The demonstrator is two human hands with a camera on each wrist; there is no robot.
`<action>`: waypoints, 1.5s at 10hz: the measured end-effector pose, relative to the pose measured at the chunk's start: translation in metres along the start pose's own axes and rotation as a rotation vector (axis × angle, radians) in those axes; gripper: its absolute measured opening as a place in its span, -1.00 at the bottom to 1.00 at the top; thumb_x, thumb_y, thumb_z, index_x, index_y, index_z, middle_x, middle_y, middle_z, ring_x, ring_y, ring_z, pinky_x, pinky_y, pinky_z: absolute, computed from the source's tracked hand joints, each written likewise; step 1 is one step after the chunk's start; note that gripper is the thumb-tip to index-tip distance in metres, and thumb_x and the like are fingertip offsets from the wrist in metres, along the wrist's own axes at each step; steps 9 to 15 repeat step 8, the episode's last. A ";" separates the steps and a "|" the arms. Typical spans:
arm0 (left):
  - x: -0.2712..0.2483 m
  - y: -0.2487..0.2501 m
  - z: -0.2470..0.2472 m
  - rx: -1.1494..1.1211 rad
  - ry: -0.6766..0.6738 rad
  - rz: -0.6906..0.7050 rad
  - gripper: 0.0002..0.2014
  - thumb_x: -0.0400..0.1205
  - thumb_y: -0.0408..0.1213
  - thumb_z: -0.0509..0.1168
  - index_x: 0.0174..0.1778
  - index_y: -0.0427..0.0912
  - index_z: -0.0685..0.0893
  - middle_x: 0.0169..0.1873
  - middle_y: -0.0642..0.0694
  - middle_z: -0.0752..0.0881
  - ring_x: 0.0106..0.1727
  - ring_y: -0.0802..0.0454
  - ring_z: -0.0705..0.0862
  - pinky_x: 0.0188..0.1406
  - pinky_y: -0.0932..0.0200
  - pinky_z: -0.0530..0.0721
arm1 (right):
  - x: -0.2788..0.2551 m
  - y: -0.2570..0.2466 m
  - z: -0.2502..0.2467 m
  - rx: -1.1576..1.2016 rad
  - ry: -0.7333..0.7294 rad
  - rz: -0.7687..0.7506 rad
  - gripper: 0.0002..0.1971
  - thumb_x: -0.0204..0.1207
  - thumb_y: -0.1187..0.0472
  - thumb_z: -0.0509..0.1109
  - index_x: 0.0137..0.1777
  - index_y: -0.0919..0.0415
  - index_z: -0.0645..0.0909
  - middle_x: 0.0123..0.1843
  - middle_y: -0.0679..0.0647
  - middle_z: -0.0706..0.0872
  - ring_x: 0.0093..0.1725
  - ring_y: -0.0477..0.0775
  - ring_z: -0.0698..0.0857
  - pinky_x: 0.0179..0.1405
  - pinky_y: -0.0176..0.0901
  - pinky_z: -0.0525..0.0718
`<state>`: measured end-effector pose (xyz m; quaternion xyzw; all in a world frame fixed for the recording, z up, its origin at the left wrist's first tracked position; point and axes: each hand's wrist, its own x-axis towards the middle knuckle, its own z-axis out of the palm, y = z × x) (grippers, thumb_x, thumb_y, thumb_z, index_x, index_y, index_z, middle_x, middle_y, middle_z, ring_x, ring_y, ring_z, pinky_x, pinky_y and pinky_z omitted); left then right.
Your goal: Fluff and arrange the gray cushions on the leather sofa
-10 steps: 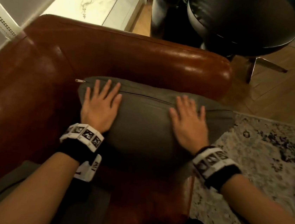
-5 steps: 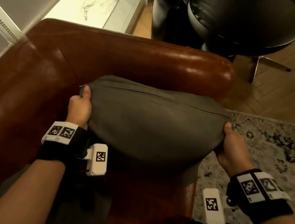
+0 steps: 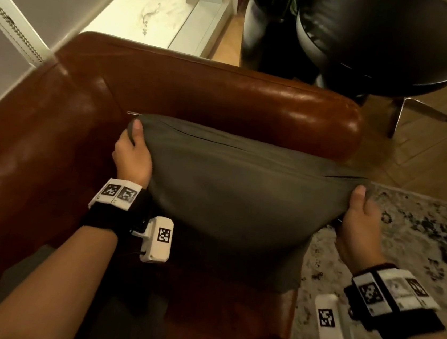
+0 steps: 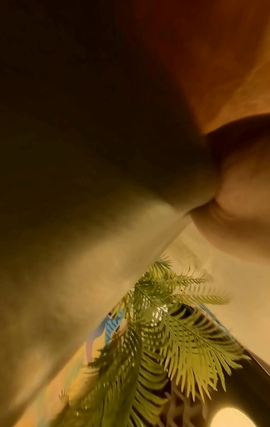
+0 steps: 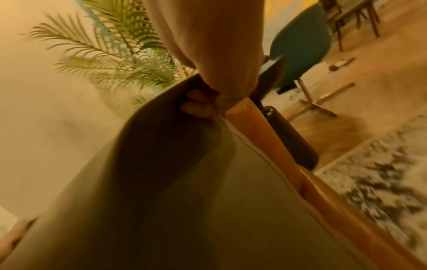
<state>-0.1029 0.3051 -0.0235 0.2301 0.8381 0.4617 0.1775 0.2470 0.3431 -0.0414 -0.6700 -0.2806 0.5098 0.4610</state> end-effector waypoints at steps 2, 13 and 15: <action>0.004 0.002 0.007 0.085 0.020 -0.116 -0.47 0.77 -0.02 0.07 0.55 -0.31 0.28 0.50 -0.41 0.42 0.52 -0.35 0.41 0.38 -0.03 0.37 | 0.025 0.016 0.003 -0.161 0.080 0.087 -0.52 0.72 0.01 0.17 0.51 0.28 0.33 0.46 0.25 0.52 0.27 0.21 0.60 0.25 0.05 0.60; -0.010 -0.033 -0.051 0.741 -0.285 0.111 -0.36 0.75 0.20 -0.19 0.73 0.01 0.03 0.75 -0.08 -0.06 0.74 -0.16 -0.17 0.65 -0.35 -0.18 | 0.011 0.002 -0.038 -1.383 -0.414 -0.609 -0.29 0.56 -0.41 -0.42 0.70 -0.21 -0.16 0.77 -0.08 -0.07 0.72 -0.01 -0.18 0.67 0.21 -0.21; -0.010 -0.033 -0.051 0.741 -0.285 0.111 -0.36 0.75 0.20 -0.19 0.73 0.01 0.03 0.75 -0.08 -0.06 0.74 -0.16 -0.17 0.65 -0.35 -0.18 | 0.011 0.002 -0.038 -1.383 -0.414 -0.609 -0.29 0.56 -0.41 -0.42 0.70 -0.21 -0.16 0.77 -0.08 -0.07 0.72 -0.01 -0.18 0.67 0.21 -0.21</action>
